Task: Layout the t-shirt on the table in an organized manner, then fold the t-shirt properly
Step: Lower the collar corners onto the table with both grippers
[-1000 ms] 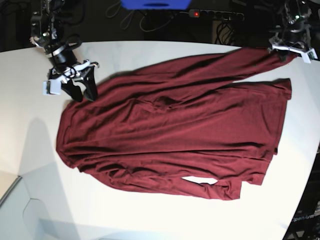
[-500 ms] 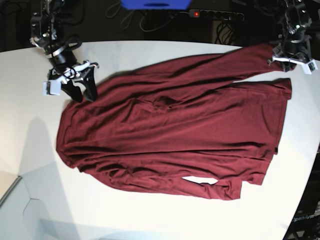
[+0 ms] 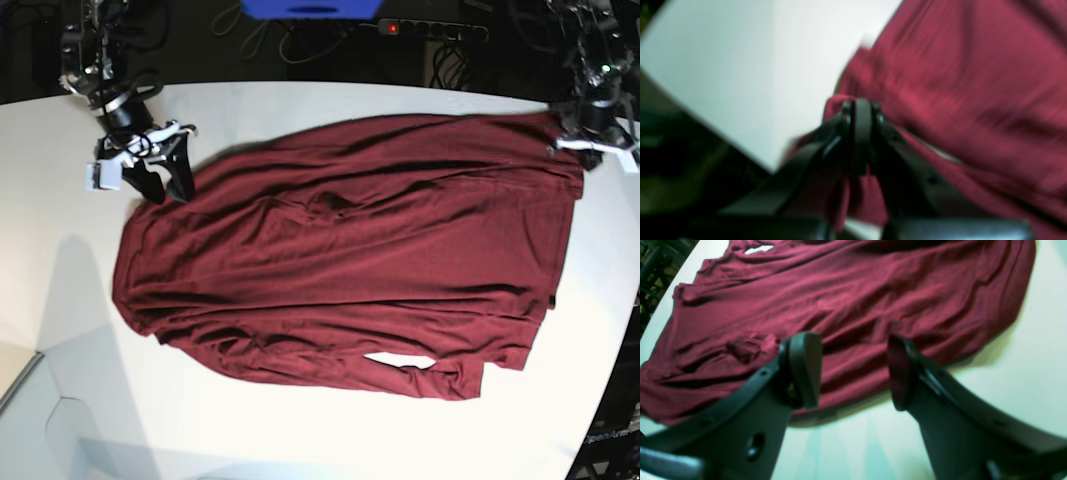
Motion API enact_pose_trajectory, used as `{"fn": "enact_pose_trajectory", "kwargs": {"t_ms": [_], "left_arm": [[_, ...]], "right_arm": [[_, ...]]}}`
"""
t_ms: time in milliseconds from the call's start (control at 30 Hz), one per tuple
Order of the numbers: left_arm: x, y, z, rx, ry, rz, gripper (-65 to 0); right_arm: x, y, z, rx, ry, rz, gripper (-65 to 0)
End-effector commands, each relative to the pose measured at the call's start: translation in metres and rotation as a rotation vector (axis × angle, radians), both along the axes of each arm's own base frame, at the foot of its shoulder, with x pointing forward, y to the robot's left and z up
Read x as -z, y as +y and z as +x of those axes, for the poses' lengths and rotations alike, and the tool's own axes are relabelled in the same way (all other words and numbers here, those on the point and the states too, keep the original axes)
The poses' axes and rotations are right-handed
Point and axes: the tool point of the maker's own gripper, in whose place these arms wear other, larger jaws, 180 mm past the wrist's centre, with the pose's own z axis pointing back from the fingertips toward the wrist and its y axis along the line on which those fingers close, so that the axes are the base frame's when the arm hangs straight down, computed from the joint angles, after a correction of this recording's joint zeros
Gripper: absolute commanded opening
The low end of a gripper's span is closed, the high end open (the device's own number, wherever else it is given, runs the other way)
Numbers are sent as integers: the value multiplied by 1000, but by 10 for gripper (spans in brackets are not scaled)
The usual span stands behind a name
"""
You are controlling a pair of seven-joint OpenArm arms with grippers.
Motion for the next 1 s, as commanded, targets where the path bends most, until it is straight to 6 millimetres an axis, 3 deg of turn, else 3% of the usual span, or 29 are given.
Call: {"fn": "enact_pose_trajectory", "kwargs": {"t_ms": [0,100,267,400,533,633,767,967], "left_arm": [[-21,8,5,1,-49,45,-650],[-39,13,9,-9,-92,72,-650],[-46,18,13,9,-93,98,-650],[-44,17,10,7,-87,96,-650],[-37,18,7,0,-73,87,-650],[-27,18,0,-13,-49,69,-650],[-23,12,1,-3,-43,58,-650],[-18,7,-2,9,-27,50,-650]], "right_arm": [[-14,-3,6,5,-52,8,-338],[-13,-1,6,1,-49,11,-338],[-12,3,5,-3,-46,20,-337],[-9,26,1,-55,-36,47,-333],[-2,62,-9,-145,-6,87,-331],[0,76,-10,-173,1,103,-331],[17,73,-3,-165,36,98,-325],[51,63,-7,-140,122,89,-271]]}}
